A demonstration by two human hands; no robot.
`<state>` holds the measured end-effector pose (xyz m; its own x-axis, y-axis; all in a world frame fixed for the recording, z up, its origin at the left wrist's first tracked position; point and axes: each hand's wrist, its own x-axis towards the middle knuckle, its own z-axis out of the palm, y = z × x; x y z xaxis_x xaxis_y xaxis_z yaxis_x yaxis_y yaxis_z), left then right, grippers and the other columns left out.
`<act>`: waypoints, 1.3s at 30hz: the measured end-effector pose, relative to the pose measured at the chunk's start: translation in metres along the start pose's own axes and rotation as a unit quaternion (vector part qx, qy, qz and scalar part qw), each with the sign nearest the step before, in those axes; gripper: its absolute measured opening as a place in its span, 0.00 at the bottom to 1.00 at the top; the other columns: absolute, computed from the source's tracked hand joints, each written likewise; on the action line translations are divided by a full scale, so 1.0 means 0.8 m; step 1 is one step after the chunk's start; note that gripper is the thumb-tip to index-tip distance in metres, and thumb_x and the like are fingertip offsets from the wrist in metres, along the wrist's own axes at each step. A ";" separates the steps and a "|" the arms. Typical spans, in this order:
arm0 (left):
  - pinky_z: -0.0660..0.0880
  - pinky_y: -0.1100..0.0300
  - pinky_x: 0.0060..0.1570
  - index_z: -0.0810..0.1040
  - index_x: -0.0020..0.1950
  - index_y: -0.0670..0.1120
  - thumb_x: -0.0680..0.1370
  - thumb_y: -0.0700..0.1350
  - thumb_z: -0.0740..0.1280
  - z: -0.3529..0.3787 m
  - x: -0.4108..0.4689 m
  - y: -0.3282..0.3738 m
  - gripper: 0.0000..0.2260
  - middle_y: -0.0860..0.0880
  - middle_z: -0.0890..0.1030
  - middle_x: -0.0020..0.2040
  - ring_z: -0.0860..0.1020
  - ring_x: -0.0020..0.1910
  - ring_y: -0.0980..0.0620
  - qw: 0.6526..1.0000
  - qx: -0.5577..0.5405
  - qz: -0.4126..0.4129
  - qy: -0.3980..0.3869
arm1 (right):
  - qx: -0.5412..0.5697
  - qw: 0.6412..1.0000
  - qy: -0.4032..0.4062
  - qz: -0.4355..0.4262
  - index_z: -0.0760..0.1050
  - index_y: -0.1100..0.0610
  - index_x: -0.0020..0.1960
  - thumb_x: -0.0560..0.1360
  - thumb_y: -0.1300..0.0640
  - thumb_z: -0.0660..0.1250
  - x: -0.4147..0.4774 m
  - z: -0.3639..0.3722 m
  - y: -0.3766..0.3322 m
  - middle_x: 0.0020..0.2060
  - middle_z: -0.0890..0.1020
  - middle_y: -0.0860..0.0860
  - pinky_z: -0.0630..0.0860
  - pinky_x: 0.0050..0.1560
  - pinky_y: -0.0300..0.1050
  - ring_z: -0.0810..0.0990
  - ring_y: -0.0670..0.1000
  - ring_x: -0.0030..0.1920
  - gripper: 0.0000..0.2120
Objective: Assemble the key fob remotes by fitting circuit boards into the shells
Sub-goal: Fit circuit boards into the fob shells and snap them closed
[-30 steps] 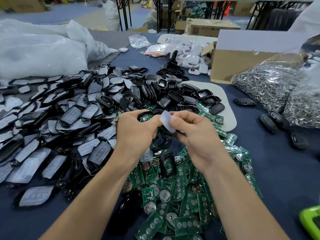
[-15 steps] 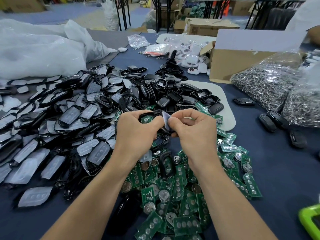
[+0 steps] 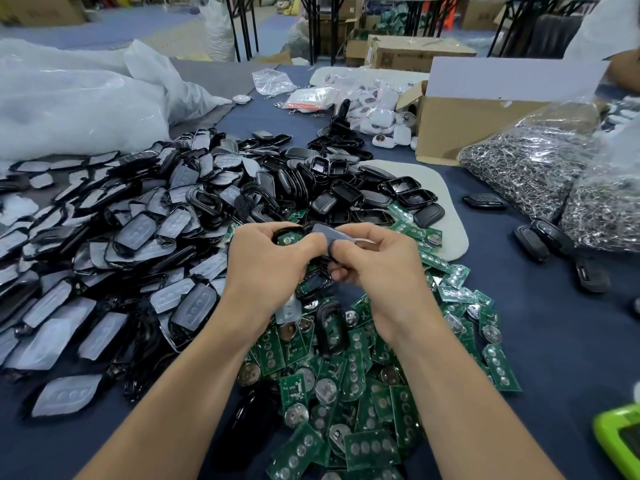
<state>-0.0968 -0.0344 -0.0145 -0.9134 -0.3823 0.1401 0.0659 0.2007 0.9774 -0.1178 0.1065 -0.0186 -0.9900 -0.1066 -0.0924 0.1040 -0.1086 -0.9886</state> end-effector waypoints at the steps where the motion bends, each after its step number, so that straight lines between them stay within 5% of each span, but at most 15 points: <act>1: 0.68 0.60 0.24 0.84 0.31 0.60 0.67 0.50 0.77 0.000 0.000 0.000 0.06 0.53 0.75 0.23 0.67 0.22 0.54 1.000 0.003 -0.003 0.000 | 0.028 0.999 -0.012 0.017 0.85 0.58 0.44 0.75 0.70 0.72 0.000 -0.001 -0.001 0.35 0.86 0.53 0.79 0.36 0.42 0.79 0.50 0.31 0.09; 8: 0.64 0.59 0.23 0.84 0.34 0.49 0.68 0.48 0.74 0.001 0.000 -0.005 0.05 0.53 0.73 0.22 0.66 0.22 0.52 0.998 0.040 0.009 0.041 | 0.103 0.993 0.000 0.056 0.83 0.62 0.48 0.73 0.75 0.71 0.002 -0.003 -0.003 0.36 0.85 0.54 0.77 0.33 0.37 0.78 0.48 0.30 0.11; 16: 0.66 0.65 0.21 0.84 0.39 0.69 0.72 0.46 0.79 0.000 -0.002 -0.002 0.15 0.57 0.77 0.22 0.69 0.19 0.58 0.997 0.050 0.044 0.024 | 0.064 0.997 0.013 0.032 0.85 0.59 0.46 0.70 0.77 0.70 0.004 -0.006 -0.003 0.32 0.83 0.55 0.75 0.32 0.39 0.76 0.51 0.31 0.15; 22: 0.67 0.62 0.25 0.85 0.34 0.54 0.71 0.47 0.79 -0.004 0.007 -0.009 0.07 0.55 0.76 0.23 0.69 0.22 0.54 1.000 0.029 0.009 0.001 | 0.154 0.988 0.002 0.031 0.85 0.59 0.49 0.75 0.73 0.70 0.003 -0.005 -0.006 0.35 0.81 0.53 0.76 0.36 0.40 0.75 0.48 0.31 0.12; 25: 0.66 0.59 0.28 0.84 0.36 0.48 0.68 0.52 0.77 -0.004 0.005 -0.009 0.08 0.52 0.74 0.23 0.67 0.23 0.51 0.998 0.049 -0.004 -0.041 | 0.074 0.996 0.056 -0.011 0.85 0.56 0.45 0.73 0.73 0.71 0.005 -0.004 -0.005 0.32 0.83 0.51 0.74 0.34 0.38 0.76 0.46 0.29 0.13; 30: 0.66 0.55 0.28 0.86 0.41 0.63 0.65 0.59 0.77 -0.004 -0.001 -0.006 0.07 0.49 0.74 0.24 0.66 0.24 0.50 0.995 0.039 -0.018 -0.088 | -0.010 0.997 0.051 -0.053 0.85 0.55 0.40 0.70 0.73 0.71 0.005 -0.009 -0.009 0.30 0.84 0.50 0.73 0.31 0.35 0.77 0.44 0.28 0.14; 35: 0.63 0.59 0.26 0.86 0.36 0.49 0.65 0.52 0.78 -0.007 0.003 -0.009 0.08 0.51 0.72 0.22 0.64 0.23 0.51 0.995 0.011 -0.035 -0.093 | -0.006 0.998 -0.001 -0.065 0.86 0.52 0.39 0.73 0.69 0.73 0.003 -0.010 -0.010 0.31 0.84 0.49 0.73 0.31 0.36 0.77 0.45 0.30 0.13; 39: 0.62 0.62 0.25 0.85 0.38 0.43 0.67 0.49 0.77 -0.005 0.003 -0.013 0.10 0.51 0.72 0.22 0.64 0.22 0.51 0.995 0.009 -0.034 -0.097 | -0.012 0.997 0.036 -0.074 0.85 0.53 0.38 0.73 0.70 0.72 0.005 -0.008 -0.006 0.31 0.83 0.49 0.72 0.32 0.34 0.77 0.44 0.30 0.13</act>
<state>-0.0977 -0.0411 -0.0238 -0.9760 -0.2140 0.0393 -0.0038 0.1974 0.9803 -0.1228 0.1130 -0.0154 -0.9987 -0.0209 0.0472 -0.0450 -0.0937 -0.9946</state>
